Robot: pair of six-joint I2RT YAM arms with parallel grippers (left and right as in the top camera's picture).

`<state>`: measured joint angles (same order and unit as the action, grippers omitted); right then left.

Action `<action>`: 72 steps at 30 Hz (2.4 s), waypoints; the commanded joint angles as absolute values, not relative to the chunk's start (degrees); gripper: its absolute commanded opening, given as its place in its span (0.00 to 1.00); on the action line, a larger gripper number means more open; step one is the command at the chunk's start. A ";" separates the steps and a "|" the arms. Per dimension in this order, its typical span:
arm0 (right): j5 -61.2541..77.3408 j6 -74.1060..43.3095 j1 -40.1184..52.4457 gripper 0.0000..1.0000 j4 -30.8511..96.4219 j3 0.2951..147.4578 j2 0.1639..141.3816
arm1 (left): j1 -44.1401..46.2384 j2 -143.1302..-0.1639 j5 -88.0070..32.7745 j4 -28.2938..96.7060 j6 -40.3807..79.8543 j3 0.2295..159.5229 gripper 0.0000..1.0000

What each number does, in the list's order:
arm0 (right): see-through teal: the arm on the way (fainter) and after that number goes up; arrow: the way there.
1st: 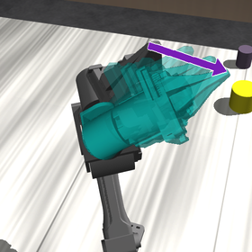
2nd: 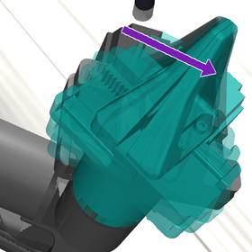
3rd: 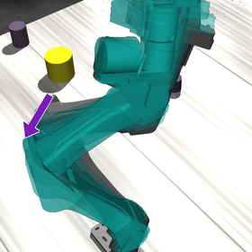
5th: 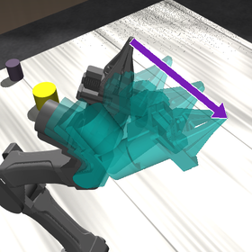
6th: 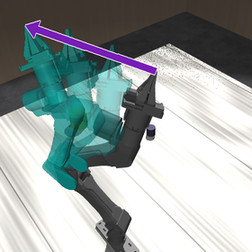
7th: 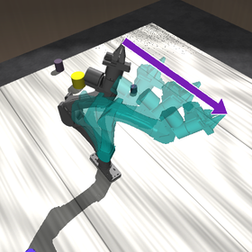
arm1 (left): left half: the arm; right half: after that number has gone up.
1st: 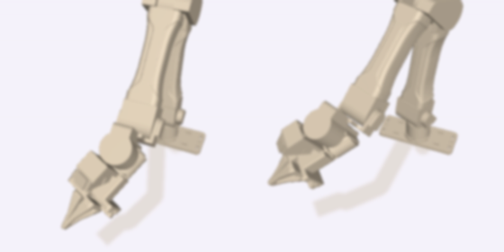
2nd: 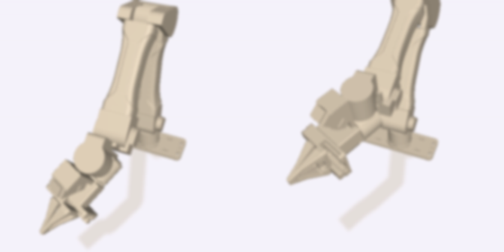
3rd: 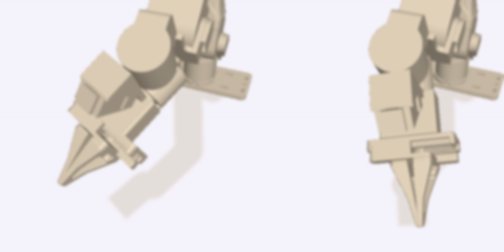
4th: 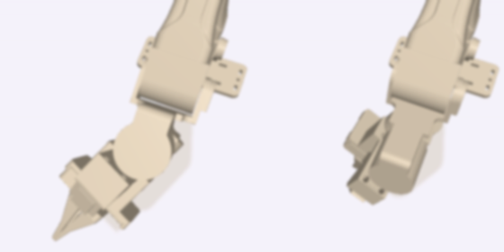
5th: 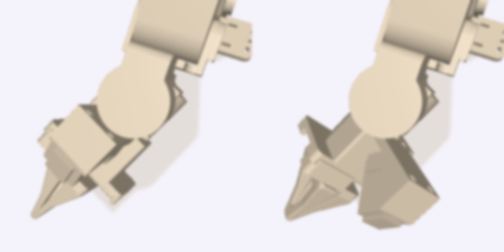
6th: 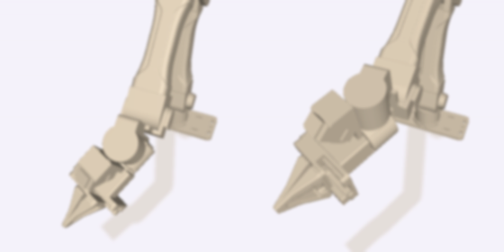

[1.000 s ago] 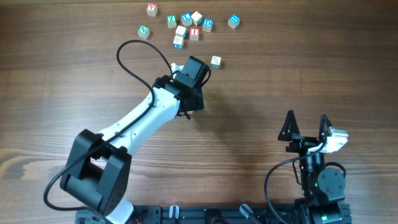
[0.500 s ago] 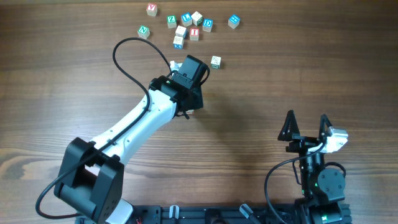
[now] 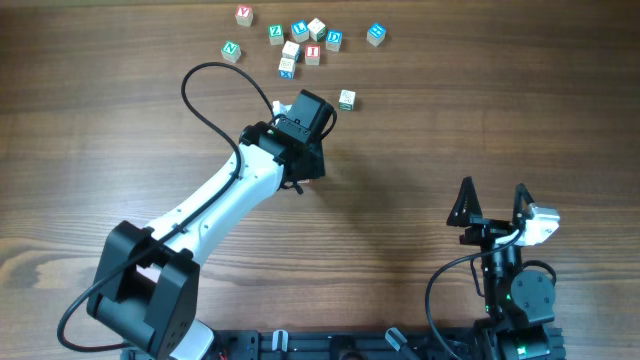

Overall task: Form a tower
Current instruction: 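Place the 'J' block on top of the '0' block and release, then reach the left gripper to the red 'I' block and grasp it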

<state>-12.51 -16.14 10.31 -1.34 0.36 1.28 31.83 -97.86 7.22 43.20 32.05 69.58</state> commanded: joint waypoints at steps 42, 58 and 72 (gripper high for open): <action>-13.10 -15.18 10.07 1.00 -1.58 0.30 0.93 | 32.03 -96.75 7.16 41.28 24.16 70.08 0.35; -13.10 -15.16 10.07 1.00 -1.58 0.30 0.93 | 32.03 -96.75 7.16 41.30 24.14 70.08 0.38; -13.10 -15.18 10.07 1.00 -1.56 0.30 0.93 | 30.09 -96.73 13.82 34.65 19.70 80.12 0.61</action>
